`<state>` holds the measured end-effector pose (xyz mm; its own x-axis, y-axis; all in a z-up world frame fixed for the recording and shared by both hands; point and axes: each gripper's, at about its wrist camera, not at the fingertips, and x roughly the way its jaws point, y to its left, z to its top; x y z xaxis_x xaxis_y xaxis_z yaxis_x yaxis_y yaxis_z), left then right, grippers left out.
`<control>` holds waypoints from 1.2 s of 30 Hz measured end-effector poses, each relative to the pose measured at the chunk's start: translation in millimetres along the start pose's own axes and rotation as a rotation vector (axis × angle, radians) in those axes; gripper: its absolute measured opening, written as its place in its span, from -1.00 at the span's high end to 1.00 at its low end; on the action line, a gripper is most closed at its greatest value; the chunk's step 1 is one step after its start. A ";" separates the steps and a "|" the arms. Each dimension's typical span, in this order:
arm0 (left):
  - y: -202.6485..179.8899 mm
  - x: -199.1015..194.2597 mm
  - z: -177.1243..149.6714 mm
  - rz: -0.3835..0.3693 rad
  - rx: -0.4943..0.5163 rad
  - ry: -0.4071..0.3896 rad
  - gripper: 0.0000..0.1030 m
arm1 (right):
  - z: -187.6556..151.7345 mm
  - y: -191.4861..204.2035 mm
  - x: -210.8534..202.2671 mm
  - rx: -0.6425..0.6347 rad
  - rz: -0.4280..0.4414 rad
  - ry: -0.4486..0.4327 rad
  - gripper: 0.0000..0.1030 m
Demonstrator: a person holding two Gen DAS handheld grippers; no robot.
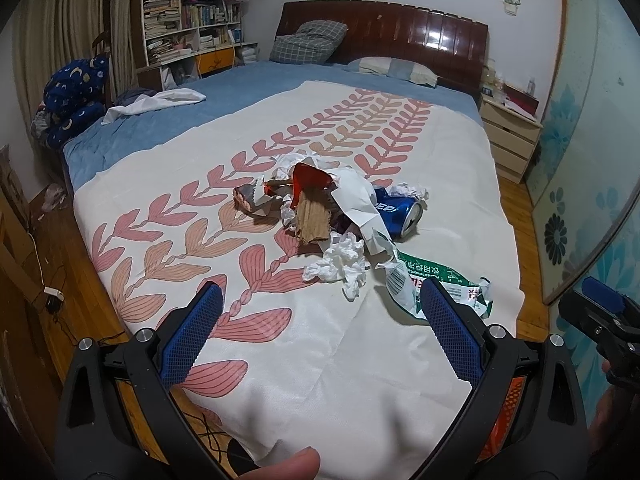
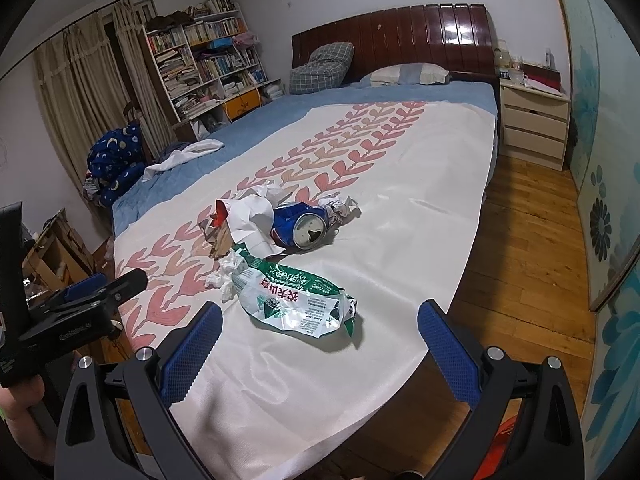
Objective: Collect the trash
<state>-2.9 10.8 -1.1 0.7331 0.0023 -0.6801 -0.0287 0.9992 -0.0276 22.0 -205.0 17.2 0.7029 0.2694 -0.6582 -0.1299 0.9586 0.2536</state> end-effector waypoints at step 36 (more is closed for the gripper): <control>20.8 50.1 3.5 -0.068 -0.083 0.107 -0.90 | 19.7 -7.1 150.9 0.078 0.068 0.363 0.68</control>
<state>35.6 31.8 -33.2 0.6587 -0.0738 -0.7488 -0.0405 0.9902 -0.1333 142.8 -173.0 -69.9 0.3991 0.3613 -0.8427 -0.1042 0.9310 0.3498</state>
